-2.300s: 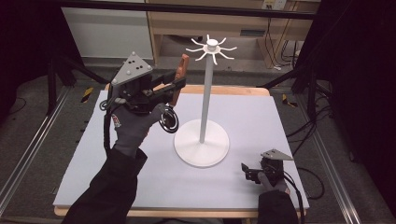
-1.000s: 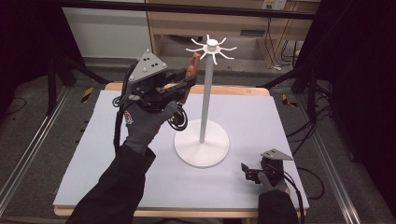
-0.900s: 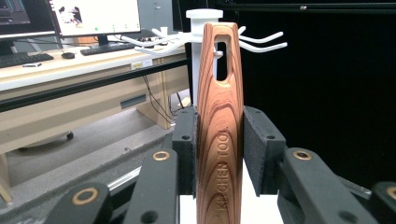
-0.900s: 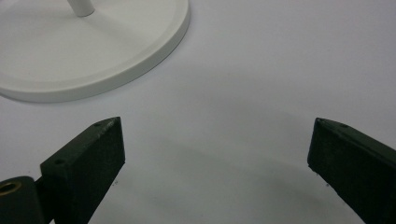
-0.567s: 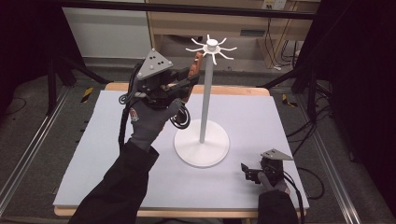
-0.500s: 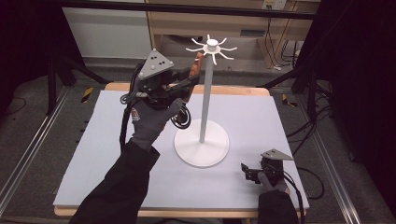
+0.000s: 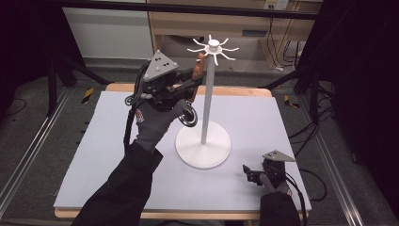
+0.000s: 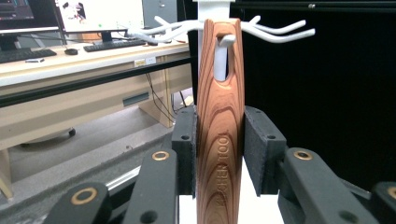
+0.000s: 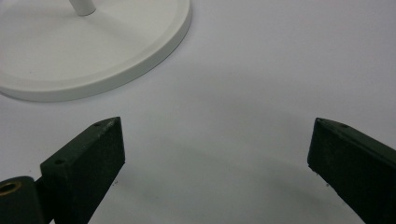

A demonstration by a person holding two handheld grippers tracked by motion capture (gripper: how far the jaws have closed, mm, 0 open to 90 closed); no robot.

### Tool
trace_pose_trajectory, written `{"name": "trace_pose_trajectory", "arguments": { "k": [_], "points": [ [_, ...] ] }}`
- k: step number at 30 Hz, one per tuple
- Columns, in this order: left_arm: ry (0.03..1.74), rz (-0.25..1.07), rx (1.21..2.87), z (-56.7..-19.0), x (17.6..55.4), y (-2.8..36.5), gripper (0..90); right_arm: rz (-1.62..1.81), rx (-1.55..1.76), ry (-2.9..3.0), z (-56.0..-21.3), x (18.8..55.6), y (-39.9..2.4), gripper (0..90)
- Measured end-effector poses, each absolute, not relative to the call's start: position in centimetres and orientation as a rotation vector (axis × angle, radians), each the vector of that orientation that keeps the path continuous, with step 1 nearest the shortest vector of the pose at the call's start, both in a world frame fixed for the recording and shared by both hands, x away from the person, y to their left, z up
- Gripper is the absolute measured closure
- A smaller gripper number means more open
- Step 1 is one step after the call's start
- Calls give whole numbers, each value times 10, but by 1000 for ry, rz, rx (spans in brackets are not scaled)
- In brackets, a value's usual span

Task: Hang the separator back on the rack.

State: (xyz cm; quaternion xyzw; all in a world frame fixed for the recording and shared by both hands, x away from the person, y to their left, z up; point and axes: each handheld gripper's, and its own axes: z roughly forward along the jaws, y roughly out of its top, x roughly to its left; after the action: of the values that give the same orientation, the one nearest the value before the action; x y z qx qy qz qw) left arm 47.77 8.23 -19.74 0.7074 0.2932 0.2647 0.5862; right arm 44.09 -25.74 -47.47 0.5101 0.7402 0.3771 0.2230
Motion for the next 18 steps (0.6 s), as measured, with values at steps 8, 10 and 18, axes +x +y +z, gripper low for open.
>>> {"name": "trace_pose_trajectory", "arguments": {
  "k": [8,10,18],
  "points": [
    [686,626,1646,-199,477,82,665,1042,1408,2044,-475,441,-257,44],
    [683,618,1647,-199,477,84,644,1041,1408,2044,-475,441,-257,44],
    [691,616,1664,-206,473,95,558,1036,1404,2044,-475,441,-257,44]
  ]
}}
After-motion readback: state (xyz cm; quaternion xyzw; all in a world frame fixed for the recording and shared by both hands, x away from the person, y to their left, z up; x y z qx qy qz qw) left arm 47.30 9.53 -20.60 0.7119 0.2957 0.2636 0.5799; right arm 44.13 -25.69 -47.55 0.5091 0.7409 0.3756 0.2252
